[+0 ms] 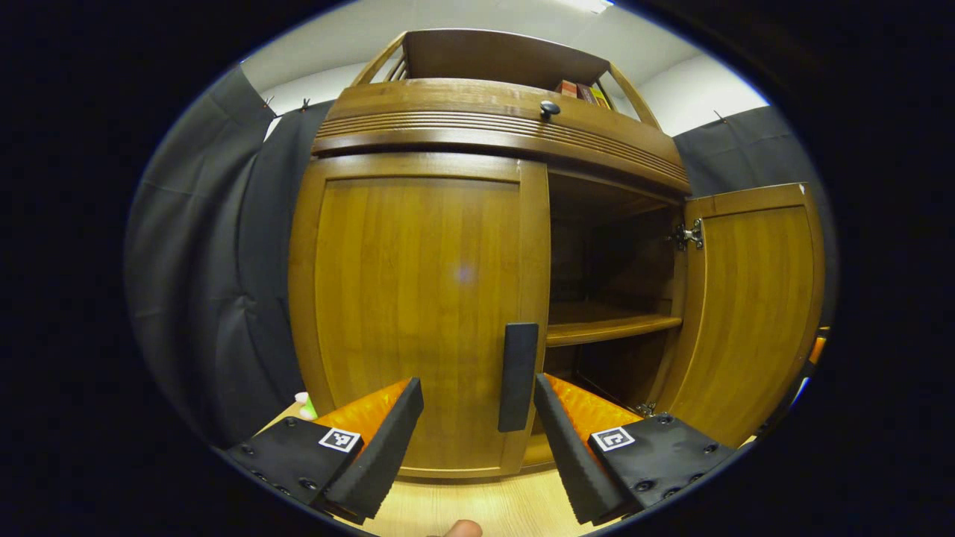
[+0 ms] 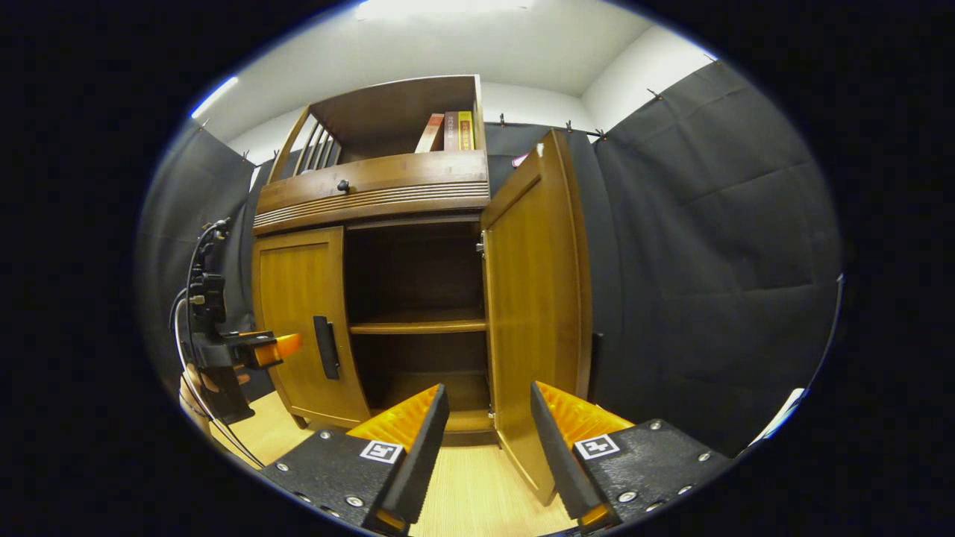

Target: Open the right door of the double-door shoe cabinet with the right hand, and open the left door with the left hand.

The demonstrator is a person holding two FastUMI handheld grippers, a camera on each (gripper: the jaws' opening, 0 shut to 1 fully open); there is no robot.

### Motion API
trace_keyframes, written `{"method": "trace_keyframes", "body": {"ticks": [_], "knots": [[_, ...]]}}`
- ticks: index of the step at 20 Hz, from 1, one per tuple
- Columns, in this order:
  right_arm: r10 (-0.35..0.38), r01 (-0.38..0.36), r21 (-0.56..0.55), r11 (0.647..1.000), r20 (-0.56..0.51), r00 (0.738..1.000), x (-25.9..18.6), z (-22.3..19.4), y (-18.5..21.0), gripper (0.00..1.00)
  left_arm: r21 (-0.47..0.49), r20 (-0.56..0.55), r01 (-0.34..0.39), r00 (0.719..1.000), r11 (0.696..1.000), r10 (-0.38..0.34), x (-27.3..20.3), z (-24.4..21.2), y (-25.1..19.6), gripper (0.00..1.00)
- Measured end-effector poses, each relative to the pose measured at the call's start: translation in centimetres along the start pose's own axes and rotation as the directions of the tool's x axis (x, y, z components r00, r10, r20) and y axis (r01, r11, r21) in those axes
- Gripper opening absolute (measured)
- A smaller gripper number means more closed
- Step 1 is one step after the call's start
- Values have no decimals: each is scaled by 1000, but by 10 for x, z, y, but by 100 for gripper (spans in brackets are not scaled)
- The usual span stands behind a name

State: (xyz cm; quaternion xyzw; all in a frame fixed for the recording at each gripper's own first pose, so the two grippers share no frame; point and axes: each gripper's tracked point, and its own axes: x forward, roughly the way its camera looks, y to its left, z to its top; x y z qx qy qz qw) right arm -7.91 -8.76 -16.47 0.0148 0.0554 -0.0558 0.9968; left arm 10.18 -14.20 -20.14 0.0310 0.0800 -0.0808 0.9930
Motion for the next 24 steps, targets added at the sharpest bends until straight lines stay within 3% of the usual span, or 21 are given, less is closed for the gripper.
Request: {"method": "trace_keyframes", "body": {"ticks": [4,5,6,13,18,21,24], "knots": [[43,-43,10,999,-15,999,14,-4,18,94,35,-2,12,1000,999,-12,18,-3,-8,95],[46,-46,8,999,-17,999,17,-4,20,87,49,-1,8,1000,999,-8,26,-6,-11,95],[46,-46,6,999,-17,999,21,-4,22,100,55,-3,9,1000,998,-9,32,-7,-13,96],[82,-82,20,996,-22,996,39,-10,38,100,21,-62,8,998,1000,-6,70,-35,-14,95],[88,-86,33,996,-44,995,49,-20,40,100,2,-62,57,996,998,-57,76,-39,-28,63],[96,-94,48,994,-50,994,52,-23,41,100,45,-68,42,997,998,-39,76,-39,-30,41],[95,-93,50,994,-51,994,54,-25,40,100,32,-62,51,997,998,-49,75,-38,-28,39]]}}
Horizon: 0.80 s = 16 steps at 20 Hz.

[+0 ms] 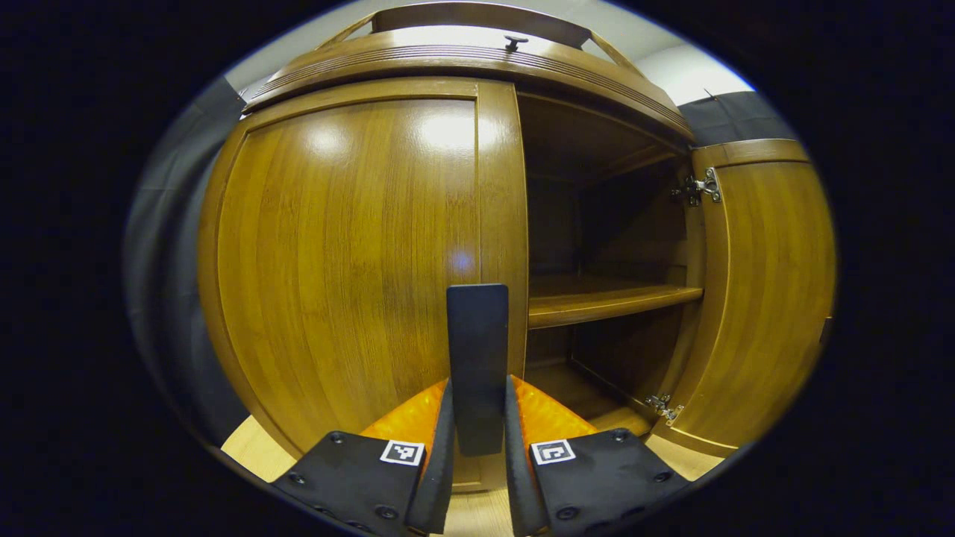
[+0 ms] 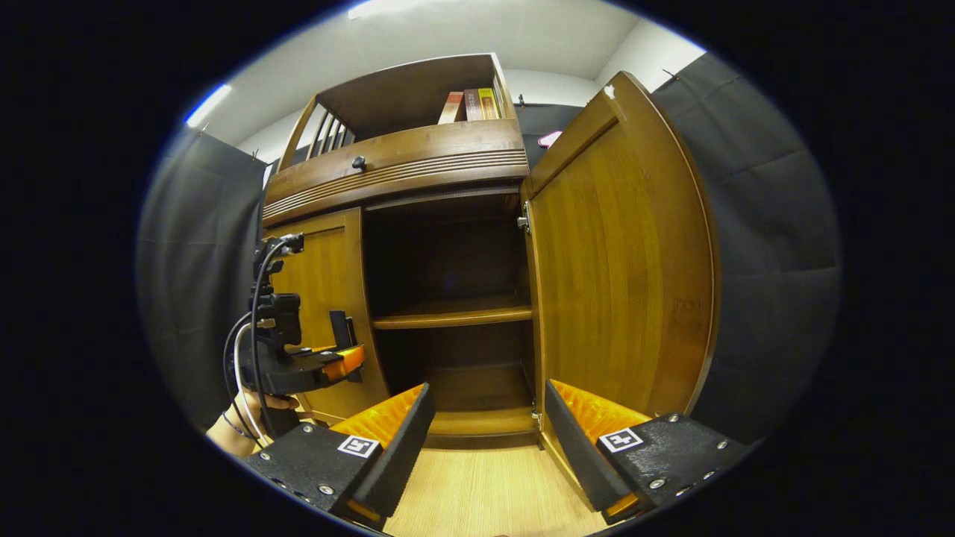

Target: Open the right door of the double-door shoe cabinet with the right hand, and open the left door with the left hand.

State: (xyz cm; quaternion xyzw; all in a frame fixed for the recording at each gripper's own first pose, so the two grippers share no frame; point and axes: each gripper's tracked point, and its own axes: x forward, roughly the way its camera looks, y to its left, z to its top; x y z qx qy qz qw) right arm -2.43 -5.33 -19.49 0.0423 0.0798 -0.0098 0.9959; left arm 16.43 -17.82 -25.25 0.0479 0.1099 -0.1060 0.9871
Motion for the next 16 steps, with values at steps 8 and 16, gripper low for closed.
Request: {"method": "trace_keyframes", "body": {"ticks": [8,16], "knots": [[-10,10,-2,1000,7,1000,4,2,-6,100,-18,0,44,999,999,-44,-19,-3,-4,27],[-5,6,-13,1000,34,999,-11,12,-1,92,-11,1,127,992,992,-127,-72,-5,-1,28]]}}
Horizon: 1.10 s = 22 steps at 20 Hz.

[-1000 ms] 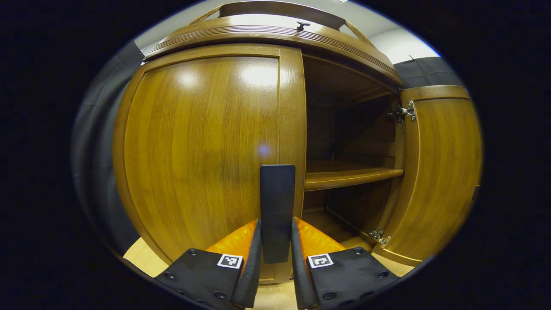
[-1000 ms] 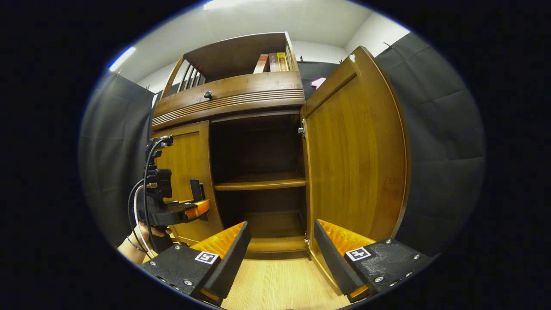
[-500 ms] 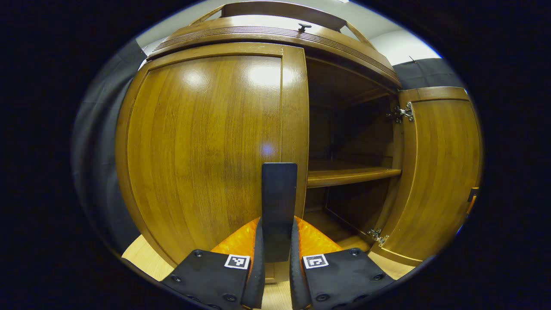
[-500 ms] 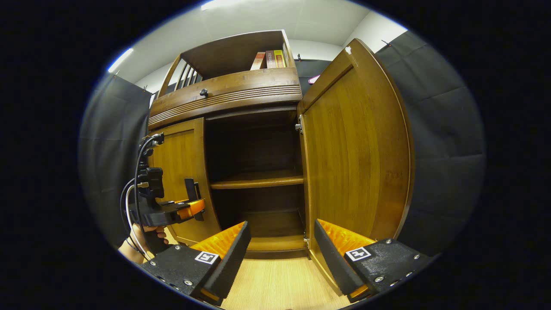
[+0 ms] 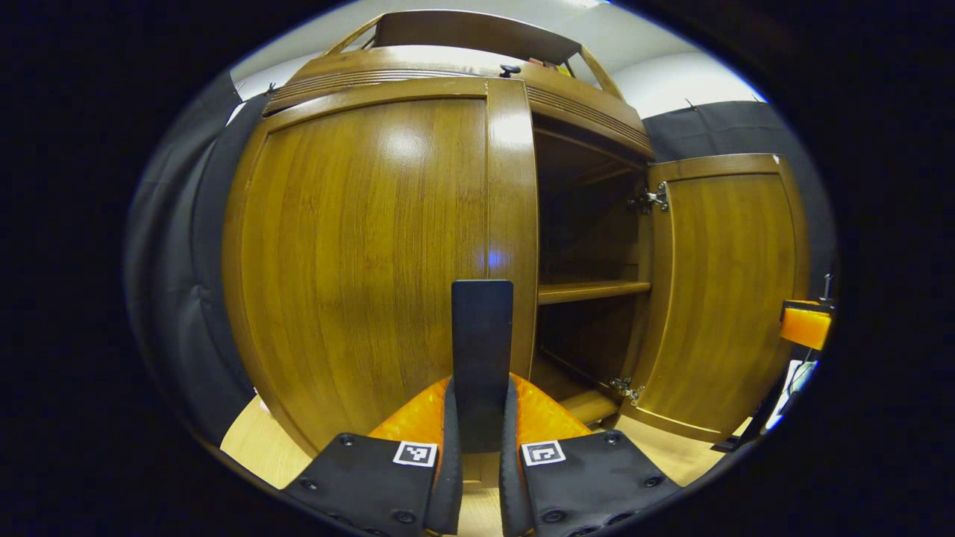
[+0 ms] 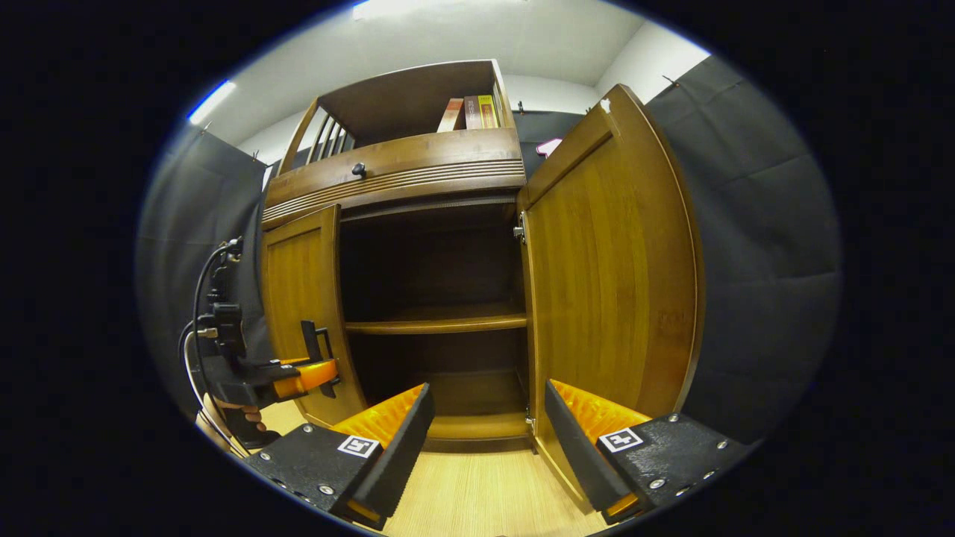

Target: Open the right door of the double-door shoe cabinet with the right hand, and open the left door with the left hand.

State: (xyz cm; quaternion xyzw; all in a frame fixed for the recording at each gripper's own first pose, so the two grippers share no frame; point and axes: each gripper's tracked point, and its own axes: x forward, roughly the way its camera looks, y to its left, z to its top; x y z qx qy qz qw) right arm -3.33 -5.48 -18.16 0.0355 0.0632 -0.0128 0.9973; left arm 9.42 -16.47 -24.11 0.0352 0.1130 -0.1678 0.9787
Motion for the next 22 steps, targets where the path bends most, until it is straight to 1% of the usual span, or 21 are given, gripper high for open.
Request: {"method": "trace_keyframes", "body": {"ticks": [1,5,7,11,12,14,15,19,22], "knots": [[0,0,-5,1000,2,1000,-1,2,1,100,-2,-3,9,1000,1000,-9,-6,-1,0,28],[5,-5,-14,1000,11,1000,-7,6,5,100,-7,-10,38,999,999,-38,-28,-1,2,29],[9,-9,-11,1000,13,1000,-9,7,8,100,-4,-12,42,999,999,-42,-37,-3,5,27],[10,-9,-18,1000,20,1000,-15,10,11,100,1,-7,43,999,999,-43,-57,-4,11,28],[10,-10,-21,1000,21,1000,-16,10,12,92,2,-5,44,999,999,-44,-61,-4,12,28],[13,-12,-24,1000,22,1000,-18,10,14,92,-1,-2,45,999,999,-45,-71,-4,17,26],[15,-15,-25,1000,22,1000,-20,11,16,92,-1,-2,45,999,999,-45,-75,-3,19,27],[23,-23,-26,999,21,1000,-22,10,20,92,-1,0,40,999,999,-40,-94,-4,30,27],[29,-29,-25,999,17,999,-24,8,23,92,-5,4,32,999,999,-32,-107,-3,38,29]]}}
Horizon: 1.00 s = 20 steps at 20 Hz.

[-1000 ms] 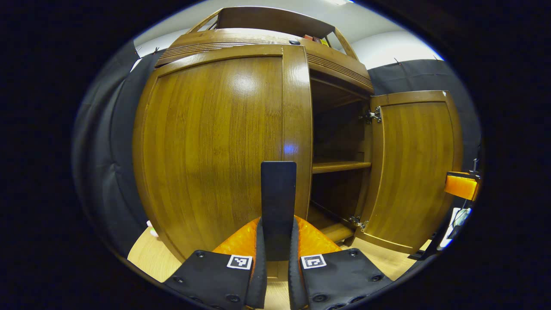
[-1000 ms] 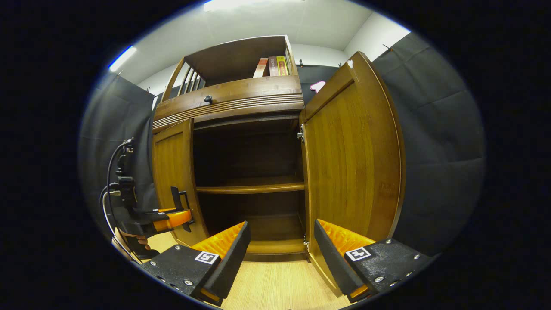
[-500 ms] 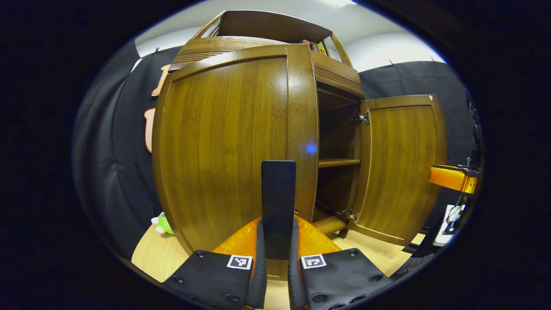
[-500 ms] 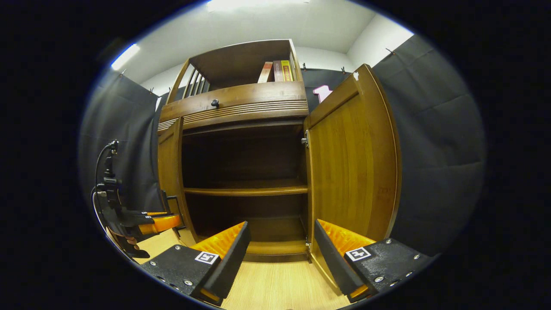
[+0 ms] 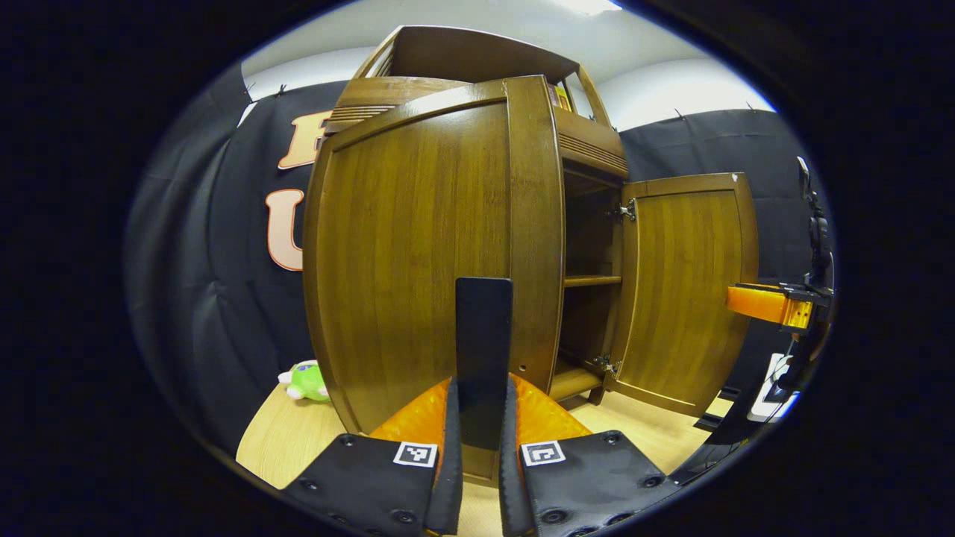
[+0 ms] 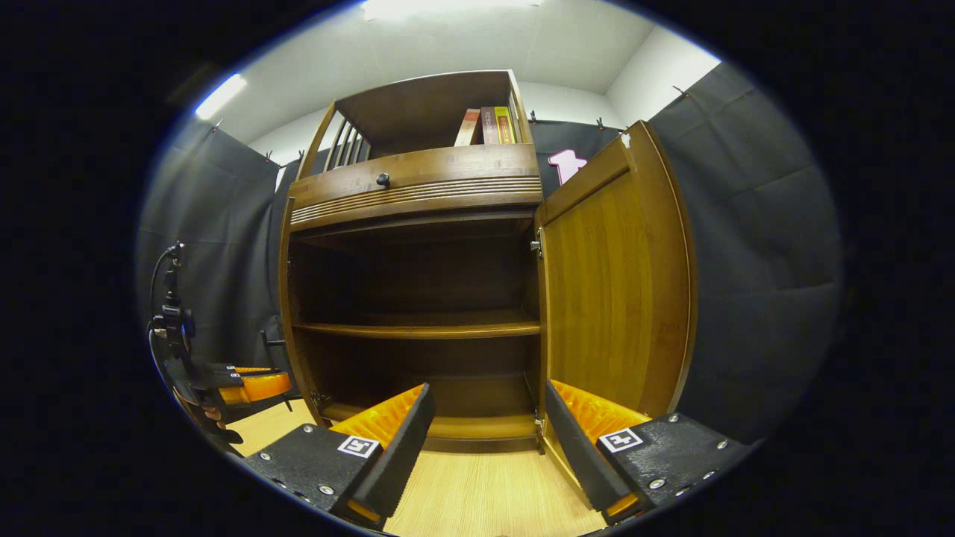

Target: Open the right door of the double-door shoe cabinet with the right hand, and open the left door with the left hand.

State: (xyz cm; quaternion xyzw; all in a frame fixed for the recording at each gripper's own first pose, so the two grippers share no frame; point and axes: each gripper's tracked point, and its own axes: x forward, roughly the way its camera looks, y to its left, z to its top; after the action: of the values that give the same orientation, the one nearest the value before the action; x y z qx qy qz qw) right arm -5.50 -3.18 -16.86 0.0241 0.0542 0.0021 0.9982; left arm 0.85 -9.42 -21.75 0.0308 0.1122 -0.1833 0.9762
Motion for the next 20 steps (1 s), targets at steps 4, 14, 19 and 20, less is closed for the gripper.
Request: {"method": "trace_keyframes", "body": {"ticks": [4,14,19,20], "knots": [[10,-10,1,1000,-4,1000,-1,-1,5,92,3,4,-13,1000,1000,13,-14,-1,11,28],[34,-34,-2,999,-4,999,-5,-1,19,92,-18,15,-61,998,998,62,-49,0,42,26],[46,-46,-12,999,0,999,-2,2,25,100,-8,17,-88,996,996,88,-61,0,54,23],[50,-50,-13,999,2,999,-2,3,27,92,-6,19,-94,995,996,94,-64,0,57,22]]}}
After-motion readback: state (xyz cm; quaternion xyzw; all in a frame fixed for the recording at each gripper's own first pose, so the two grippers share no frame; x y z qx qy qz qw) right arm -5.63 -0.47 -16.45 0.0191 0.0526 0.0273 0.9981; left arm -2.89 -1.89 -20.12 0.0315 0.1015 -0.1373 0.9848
